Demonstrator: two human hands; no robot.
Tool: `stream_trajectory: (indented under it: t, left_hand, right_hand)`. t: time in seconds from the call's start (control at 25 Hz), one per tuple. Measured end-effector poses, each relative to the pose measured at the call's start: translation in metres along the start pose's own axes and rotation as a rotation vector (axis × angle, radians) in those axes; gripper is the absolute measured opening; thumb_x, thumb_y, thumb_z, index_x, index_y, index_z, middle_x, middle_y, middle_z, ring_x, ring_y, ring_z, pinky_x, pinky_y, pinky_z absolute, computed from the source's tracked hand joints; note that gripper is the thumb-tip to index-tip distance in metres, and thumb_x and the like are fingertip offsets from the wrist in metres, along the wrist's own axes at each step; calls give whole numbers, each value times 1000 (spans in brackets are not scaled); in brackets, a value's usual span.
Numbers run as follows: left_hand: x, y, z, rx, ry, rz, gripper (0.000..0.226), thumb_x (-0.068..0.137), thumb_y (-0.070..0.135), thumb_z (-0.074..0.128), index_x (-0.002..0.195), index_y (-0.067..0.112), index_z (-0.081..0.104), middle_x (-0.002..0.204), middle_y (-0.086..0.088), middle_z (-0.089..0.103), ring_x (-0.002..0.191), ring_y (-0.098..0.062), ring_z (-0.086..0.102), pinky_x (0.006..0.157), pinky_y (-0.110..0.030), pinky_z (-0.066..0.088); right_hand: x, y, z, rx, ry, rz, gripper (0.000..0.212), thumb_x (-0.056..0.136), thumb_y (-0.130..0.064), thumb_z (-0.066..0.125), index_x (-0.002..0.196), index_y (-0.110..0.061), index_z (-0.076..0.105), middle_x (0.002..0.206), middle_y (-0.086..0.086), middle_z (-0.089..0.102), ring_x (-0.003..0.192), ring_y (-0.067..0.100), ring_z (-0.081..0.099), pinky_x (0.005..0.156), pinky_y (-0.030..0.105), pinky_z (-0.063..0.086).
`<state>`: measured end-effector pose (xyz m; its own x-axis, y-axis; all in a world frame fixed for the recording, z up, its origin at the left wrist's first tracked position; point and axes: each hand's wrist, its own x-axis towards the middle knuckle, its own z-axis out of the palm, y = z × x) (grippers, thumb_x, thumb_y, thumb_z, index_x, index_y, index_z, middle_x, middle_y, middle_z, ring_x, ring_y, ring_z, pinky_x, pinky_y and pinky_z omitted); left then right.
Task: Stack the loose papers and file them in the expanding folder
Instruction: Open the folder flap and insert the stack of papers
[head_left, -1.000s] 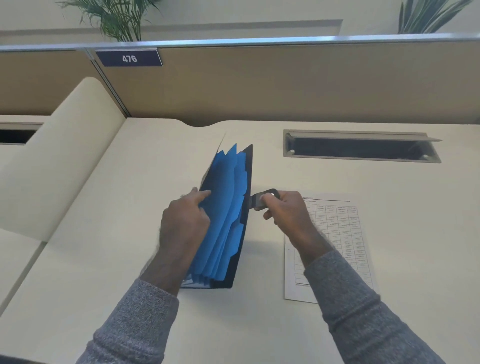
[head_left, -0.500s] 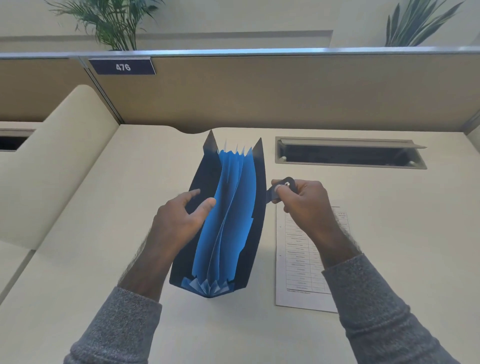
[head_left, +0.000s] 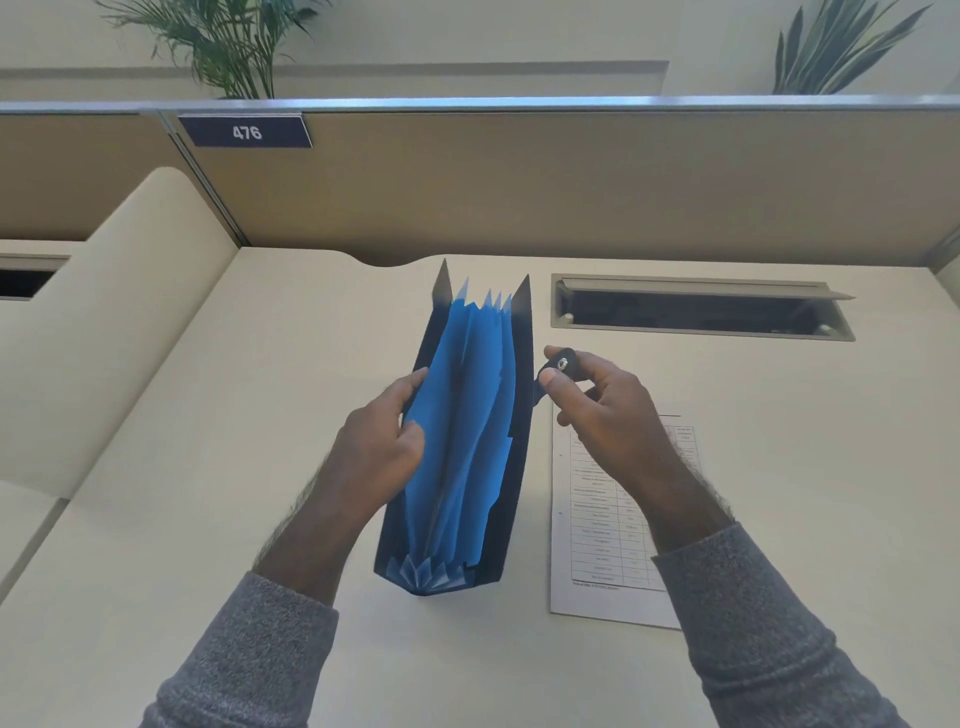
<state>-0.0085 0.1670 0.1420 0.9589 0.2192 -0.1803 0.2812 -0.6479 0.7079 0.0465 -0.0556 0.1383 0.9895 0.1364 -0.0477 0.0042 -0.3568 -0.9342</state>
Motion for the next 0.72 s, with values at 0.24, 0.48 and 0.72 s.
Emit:
stream_trajectory:
  t: [0.24,0.48,0.72]
  left_hand:
    - [-1,20,25,-5,-28,61,68,88,5,38,139,50,39,74,-4,63,39,-9,40,45,-22,42]
    - [-5,28,46,-50,-23,78,57,91,5,38,139,36,45,56,-3,53,36,-7,39,40,-16,34]
    - [-7,31,64,-75,-6,101,54,94,8,38,139,35,43,56,-8,49,41,-10,35,40,-19,31]
  right_hand:
    - [-23,33,-20,-25,-3,35,39,96,-42,53,134,-33,55,120,-15,60,89,9,64,75,24,49]
    - [-67,155,-50,-783,-5,652,84,85,-58,56,152,-21,22,157,9,28,140,33,29,104,55,38]
    - [-114,190,-39,-863,60,653,94,84,-59,58,153,-15,14,157,11,24,137,33,28,97,51,46]
